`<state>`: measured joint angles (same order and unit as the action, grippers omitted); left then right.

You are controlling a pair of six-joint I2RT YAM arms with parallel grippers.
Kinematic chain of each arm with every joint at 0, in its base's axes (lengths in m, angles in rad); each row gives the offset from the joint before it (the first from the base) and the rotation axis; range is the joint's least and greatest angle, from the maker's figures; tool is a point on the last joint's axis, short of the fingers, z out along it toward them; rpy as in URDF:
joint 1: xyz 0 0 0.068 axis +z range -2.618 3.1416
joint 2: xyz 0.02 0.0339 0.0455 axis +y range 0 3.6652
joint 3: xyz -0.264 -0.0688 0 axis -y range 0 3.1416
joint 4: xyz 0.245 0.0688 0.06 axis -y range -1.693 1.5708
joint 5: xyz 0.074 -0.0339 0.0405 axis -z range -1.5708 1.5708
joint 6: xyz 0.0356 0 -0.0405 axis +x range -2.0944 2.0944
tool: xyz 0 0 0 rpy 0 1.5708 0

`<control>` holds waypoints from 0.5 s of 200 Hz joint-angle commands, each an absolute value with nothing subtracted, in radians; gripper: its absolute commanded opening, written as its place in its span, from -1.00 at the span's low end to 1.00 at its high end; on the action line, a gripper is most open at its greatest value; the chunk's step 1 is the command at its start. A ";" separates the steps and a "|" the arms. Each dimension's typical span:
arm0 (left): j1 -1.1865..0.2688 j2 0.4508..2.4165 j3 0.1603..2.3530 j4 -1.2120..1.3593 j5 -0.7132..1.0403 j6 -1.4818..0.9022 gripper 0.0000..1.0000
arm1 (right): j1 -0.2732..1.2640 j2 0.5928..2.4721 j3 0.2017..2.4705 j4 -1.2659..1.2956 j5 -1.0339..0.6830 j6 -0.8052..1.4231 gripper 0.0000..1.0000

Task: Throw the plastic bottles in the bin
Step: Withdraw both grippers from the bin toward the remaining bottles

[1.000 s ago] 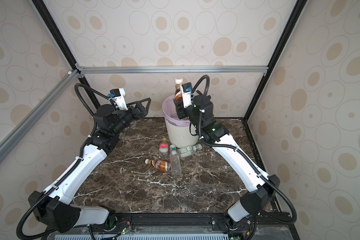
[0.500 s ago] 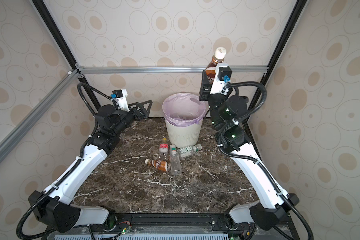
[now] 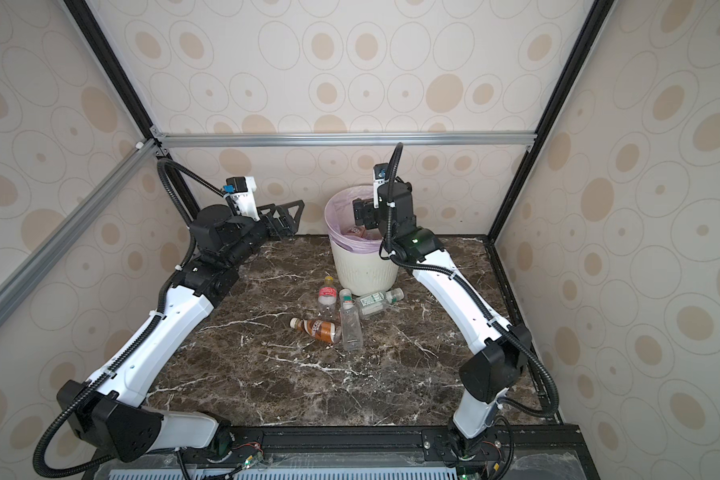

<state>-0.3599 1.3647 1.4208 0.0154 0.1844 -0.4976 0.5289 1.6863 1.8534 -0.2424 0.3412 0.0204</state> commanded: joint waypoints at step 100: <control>-0.345 1.391 1.402 -0.112 -0.031 -0.302 0.98 | 0.537 1.559 1.745 -0.174 0.299 0.090 0.99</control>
<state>-0.3531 1.3739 1.3586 -0.0467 0.0227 -0.3412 0.5297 1.6146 1.7962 -0.2138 0.3199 0.0681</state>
